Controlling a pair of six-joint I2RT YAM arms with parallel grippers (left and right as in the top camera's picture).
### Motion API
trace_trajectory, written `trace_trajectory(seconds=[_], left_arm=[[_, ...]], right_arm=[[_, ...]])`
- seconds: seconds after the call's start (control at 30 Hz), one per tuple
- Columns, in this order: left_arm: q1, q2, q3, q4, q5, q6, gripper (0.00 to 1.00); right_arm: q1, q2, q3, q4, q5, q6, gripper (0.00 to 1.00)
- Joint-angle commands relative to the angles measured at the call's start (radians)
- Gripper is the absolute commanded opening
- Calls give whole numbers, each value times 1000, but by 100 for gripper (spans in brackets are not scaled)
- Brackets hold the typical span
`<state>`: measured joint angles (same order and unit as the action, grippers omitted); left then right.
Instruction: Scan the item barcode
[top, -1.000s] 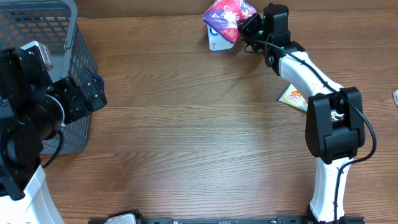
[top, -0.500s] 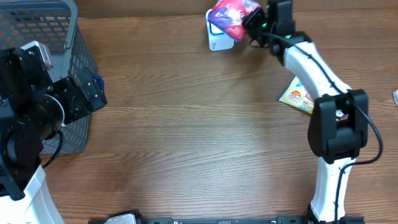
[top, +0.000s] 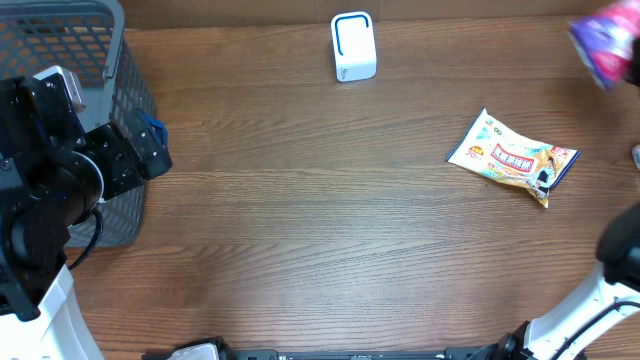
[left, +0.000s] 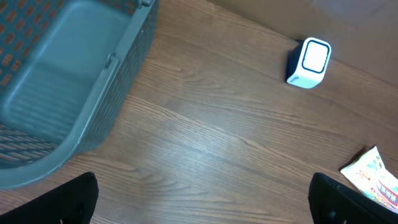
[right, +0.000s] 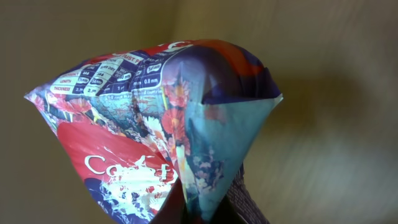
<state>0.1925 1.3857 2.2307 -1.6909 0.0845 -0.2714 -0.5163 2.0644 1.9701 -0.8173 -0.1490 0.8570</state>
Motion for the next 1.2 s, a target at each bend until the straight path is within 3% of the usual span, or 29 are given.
trace_trajectory(seconds=[0.0, 0.27, 0.33, 0.4, 0.47, 0.5, 0.7, 0.93, 1.03, 1.17], left_arm=[[5, 0, 1, 2, -9, -13, 100], [5, 0, 1, 2, -9, -13, 100], [5, 0, 1, 2, -9, -13, 100], [5, 0, 1, 2, -9, -13, 100], [5, 0, 1, 2, -9, -13, 100], [5, 0, 1, 2, -9, -13, 100], [5, 0, 1, 2, -9, -13, 100], [5, 0, 1, 2, -9, -13, 100], [5, 0, 1, 2, -9, -13, 100], [5, 0, 1, 2, -9, -13, 100]], right_arm=[[-95, -11, -20, 0, 25, -48, 4], [-235, 63, -27, 7, 112, -80, 4], [-254, 81, -27, 27, 124, -110, 8], [-268, 94, -27, 65, 126, -187, 42], [-272, 94, -26, 77, 126, -232, 65], [-274, 93, -23, 75, 126, -243, 70], [-286, 62, 26, -2, 68, -258, 74], [-273, -63, 38, -34, -436, -344, 81], [-237, -101, 38, -150, -624, -427, 81], [-148, -111, 37, -390, -595, -610, 85]])
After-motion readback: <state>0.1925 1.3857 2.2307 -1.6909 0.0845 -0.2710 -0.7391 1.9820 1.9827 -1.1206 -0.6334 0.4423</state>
